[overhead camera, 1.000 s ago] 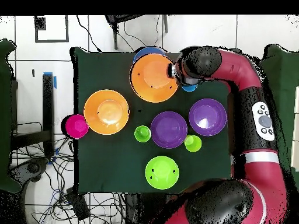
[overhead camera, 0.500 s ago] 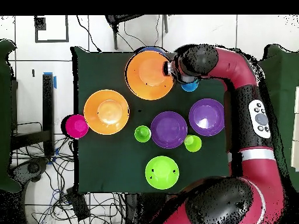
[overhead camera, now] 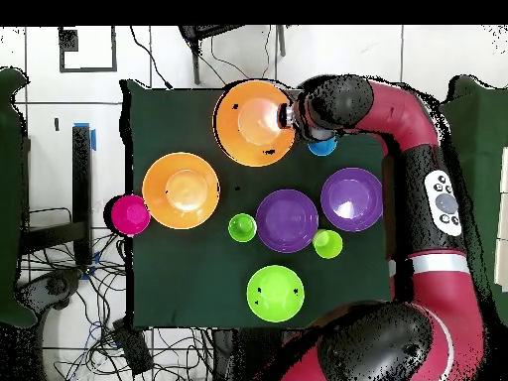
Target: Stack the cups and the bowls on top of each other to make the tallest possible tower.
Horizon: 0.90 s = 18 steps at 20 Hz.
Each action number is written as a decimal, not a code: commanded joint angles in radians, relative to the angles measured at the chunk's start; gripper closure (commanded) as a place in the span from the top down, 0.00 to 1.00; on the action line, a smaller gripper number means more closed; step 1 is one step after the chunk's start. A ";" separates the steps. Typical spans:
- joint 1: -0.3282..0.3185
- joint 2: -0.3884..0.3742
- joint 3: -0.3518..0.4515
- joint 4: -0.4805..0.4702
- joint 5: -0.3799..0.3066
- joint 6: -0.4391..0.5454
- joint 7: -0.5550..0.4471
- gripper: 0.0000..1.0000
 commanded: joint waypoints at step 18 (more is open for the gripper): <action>0.021 -0.038 0.053 0.008 -0.011 -0.031 -0.216 1.00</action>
